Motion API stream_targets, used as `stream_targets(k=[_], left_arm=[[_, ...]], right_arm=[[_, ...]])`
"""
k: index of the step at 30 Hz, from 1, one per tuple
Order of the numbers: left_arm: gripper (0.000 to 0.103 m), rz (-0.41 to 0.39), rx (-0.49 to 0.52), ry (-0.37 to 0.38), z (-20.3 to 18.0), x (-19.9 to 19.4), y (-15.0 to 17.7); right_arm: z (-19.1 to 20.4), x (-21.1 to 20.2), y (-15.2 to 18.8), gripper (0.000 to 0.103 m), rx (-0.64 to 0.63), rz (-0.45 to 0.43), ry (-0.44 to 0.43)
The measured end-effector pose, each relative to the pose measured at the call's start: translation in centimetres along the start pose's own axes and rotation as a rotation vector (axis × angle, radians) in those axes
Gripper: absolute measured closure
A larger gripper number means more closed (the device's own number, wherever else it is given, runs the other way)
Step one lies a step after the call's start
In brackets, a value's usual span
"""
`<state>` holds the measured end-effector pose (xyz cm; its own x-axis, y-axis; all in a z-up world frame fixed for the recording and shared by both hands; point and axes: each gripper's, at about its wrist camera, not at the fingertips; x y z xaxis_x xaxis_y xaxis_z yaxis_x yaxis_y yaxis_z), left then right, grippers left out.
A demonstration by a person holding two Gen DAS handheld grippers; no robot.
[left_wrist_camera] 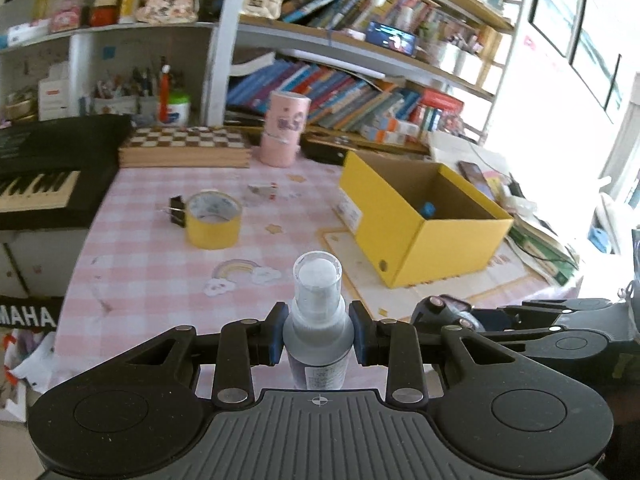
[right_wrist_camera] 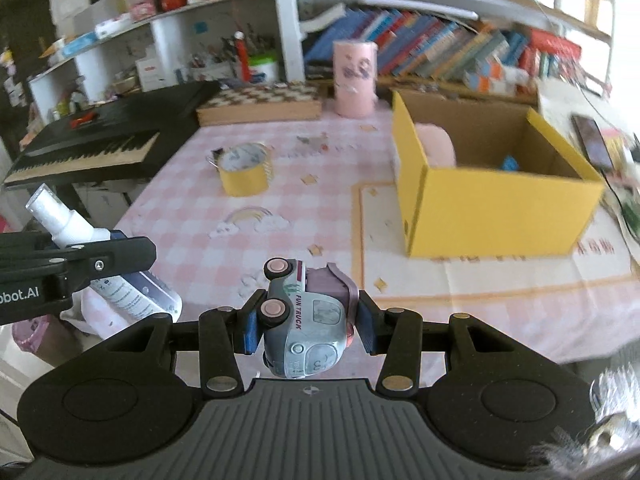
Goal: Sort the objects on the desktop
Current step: 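Carry the glue bottle with the left tool and the truck with the right tool to the yellow box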
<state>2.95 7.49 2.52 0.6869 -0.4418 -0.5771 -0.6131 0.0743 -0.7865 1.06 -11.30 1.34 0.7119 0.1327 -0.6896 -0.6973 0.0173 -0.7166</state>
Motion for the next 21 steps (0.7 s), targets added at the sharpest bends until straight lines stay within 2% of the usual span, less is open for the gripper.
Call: stream_targets(k=[9,21], left_arm=[[0.072,0.032,0.057,0.090,-2.5,1.6,0.0],[0.072,0.065,0.130,0.166,-6.2,4.6,-0.9]], right_arm=[[-2.2,-1.4,1.5,0.060,0.065,0.009,0.065],[-6.5,-2.1,1.9,0.060,0.148,0.007,0.125]])
Point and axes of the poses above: each gripper's, at about its wrist camera, not at the fingertips, and x roughly the way its jaws point, z to its left, y to its underside
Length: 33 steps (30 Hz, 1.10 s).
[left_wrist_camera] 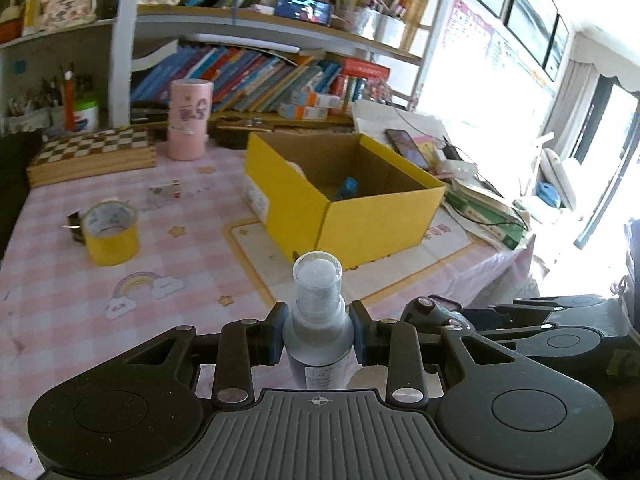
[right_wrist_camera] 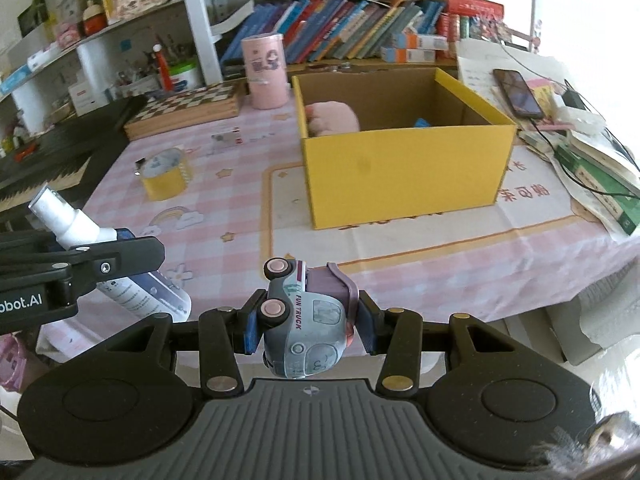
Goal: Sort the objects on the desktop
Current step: 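Carry the glue bottle with the left tool and the truck with the right tool to the yellow box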
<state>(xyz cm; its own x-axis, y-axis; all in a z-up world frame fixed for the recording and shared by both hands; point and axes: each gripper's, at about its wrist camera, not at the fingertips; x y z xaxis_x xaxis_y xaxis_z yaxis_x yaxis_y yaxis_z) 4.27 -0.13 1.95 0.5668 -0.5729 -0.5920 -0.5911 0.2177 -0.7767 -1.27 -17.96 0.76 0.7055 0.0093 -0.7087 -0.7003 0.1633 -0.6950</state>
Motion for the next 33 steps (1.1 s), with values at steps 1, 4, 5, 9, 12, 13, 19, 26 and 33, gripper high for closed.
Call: stream_targets(k=[1,4,5,9,12,13,19,26,33], left_arm=[[0.072,0.003,0.004,0.004,-0.2,0.4,-0.2],[0.072,0.008,0.010,0.011,-1.1,1.5,-0.8],[0.072,0.010,0.011,0.013,-1.4,1.8,-1.0],[0.072,0.017,0.026,0.025,-2.7,3.5,-2.1],[0.072,0.018,0.040,0.033,-4.0,4.9,-3.0],[0.072,0.018,0.043,0.034,-4.3,5.3,-3.3],[0.072,0.014,0.040,0.025,-6.2,7.9,-5.1],[0.072,-0.031,0.027,0.005,-8.2,10.0,-7.8],[0.072,-0.132,-0.026,-0.018,-9.6,10.5,-11.4]], right_arm=[[-0.4,0.0,-0.1,0.060,0.004,0.000,0.003],[-1.7,0.3,-0.5,0.060,0.011,0.002,0.010],[-2.2,0.4,-0.7,0.060,0.012,0.003,0.012],[-4.3,0.7,-1.5,0.060,0.026,0.004,0.020],[-6.2,1.2,-2.4,0.060,0.041,0.007,0.023],[-6.7,1.4,-2.7,0.060,0.043,0.007,0.023],[-10.1,2.4,-4.4,0.060,0.050,0.009,0.013],[-13.4,2.9,-7.1,0.060,0.017,-0.046,-0.003],[-15.9,3.0,-11.7,0.060,-0.036,-0.155,-0.056]])
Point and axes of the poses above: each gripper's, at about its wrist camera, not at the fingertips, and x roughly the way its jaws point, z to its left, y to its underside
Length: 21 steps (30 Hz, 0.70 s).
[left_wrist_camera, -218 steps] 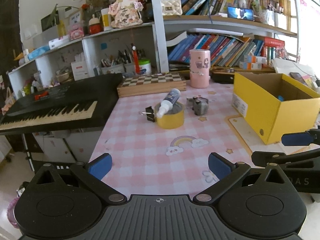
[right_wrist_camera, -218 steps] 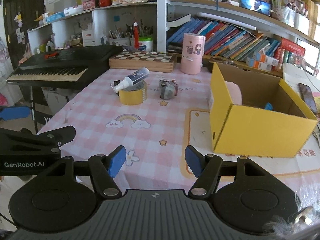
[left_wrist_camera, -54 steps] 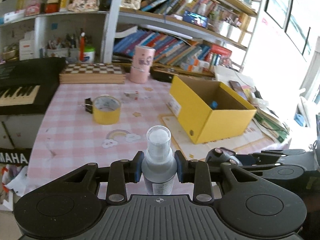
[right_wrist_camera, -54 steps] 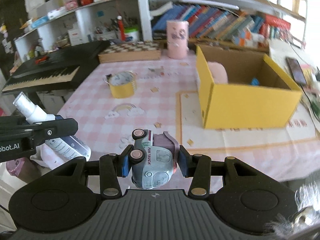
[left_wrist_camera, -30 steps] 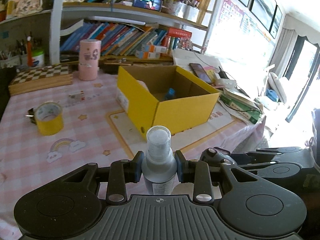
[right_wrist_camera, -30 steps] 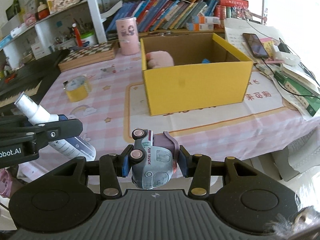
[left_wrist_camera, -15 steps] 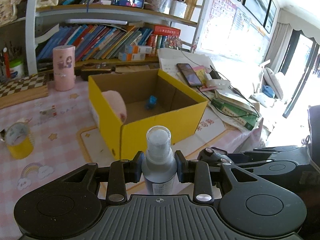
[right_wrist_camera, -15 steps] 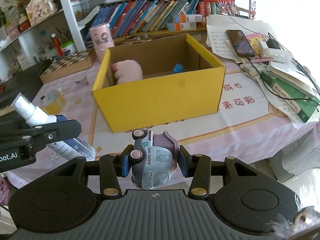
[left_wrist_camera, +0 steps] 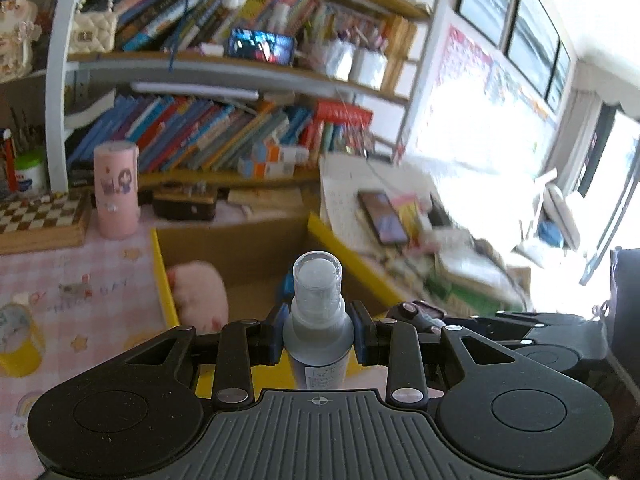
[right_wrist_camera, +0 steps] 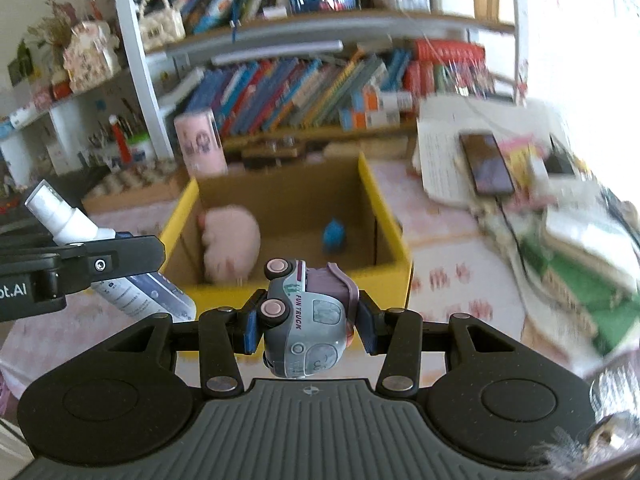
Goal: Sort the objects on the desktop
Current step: 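Carry the glue bottle with the left tool and the truck with the right tool to the yellow box, then lower the truck into the box and open the right gripper while the left gripper releases the bottle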
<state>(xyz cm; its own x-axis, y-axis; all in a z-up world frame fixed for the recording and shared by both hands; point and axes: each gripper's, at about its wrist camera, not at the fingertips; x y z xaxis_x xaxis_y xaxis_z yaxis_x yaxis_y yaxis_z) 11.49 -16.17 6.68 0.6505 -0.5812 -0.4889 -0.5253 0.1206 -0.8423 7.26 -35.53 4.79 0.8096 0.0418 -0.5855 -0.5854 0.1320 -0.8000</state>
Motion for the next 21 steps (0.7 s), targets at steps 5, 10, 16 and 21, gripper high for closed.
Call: stream_targets(k=[5,10,16,21], left_arm=[[0.072,-0.055,-0.011,-0.031,-0.7,1.1,-2.1],[0.072,-0.100,0.001,-0.079,-0.8,3.1,-3.7],[0.072,-0.021,0.061,-0.159,-0.5,6.8,-3.4],[0.072,0.044,0.076,-0.214,0.2,9.1,-2.0]], right_arm=[[-1.2,1.1,-2.9,0.060,-0.046,-0.061,-0.035],[-1.9,3.4,-5.2,0.060,-0.119,-0.087,-0.063],[-2.0,7.3,-6.4,0.060,-0.242,-0.056,-0.099],[-1.6,10.7,-5.9,0.060,-0.332,0.025,-0.115]])
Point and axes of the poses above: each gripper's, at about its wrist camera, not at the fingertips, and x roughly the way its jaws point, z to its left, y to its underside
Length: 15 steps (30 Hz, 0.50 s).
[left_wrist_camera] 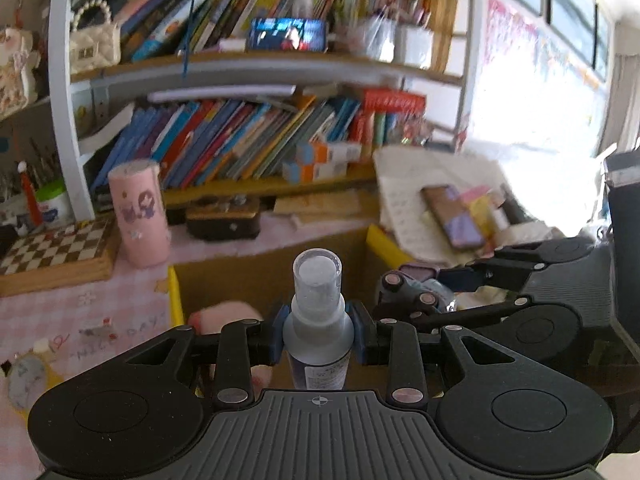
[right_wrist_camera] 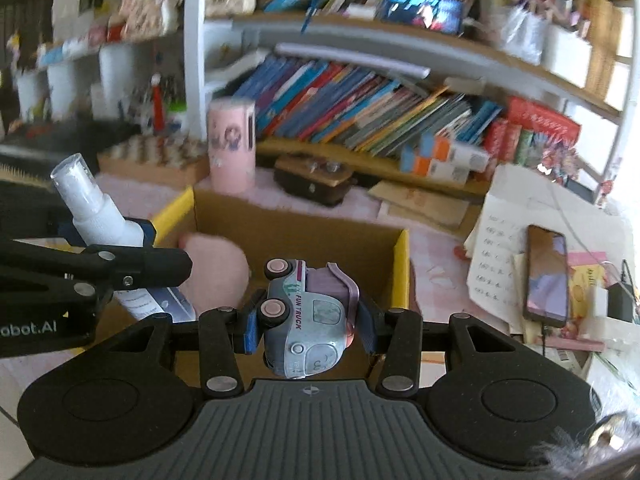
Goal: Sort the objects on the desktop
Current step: 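Lower the truck into the box and open the right gripper while the left gripper releases the bottle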
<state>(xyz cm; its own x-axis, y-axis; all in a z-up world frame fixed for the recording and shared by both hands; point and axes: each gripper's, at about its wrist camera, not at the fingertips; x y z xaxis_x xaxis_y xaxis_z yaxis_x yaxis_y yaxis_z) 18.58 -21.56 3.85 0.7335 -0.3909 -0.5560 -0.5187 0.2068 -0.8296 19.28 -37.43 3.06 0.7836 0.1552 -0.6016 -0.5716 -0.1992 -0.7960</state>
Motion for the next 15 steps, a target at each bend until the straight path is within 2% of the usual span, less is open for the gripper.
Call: stream_targets(k=[6,12,15], left_arm=[[0.072,0.070,-0.003,-0.047,0.7,2.5,1.2],[0.072,0.137,-0.003,-0.065,1.3,4.3,2.1],[0.072,0.152,-0.018,-0.069,1.4,4.9,2.3]], right_arm=[[0.8,3.3,0.7,0.060,-0.089,0.089,-0.040],[1.8,6.7,0.5,0.060,-0.270,0.175,-0.073],[1.6,7.9,0.6,0.060,-0.277,0.232,-0.089]])
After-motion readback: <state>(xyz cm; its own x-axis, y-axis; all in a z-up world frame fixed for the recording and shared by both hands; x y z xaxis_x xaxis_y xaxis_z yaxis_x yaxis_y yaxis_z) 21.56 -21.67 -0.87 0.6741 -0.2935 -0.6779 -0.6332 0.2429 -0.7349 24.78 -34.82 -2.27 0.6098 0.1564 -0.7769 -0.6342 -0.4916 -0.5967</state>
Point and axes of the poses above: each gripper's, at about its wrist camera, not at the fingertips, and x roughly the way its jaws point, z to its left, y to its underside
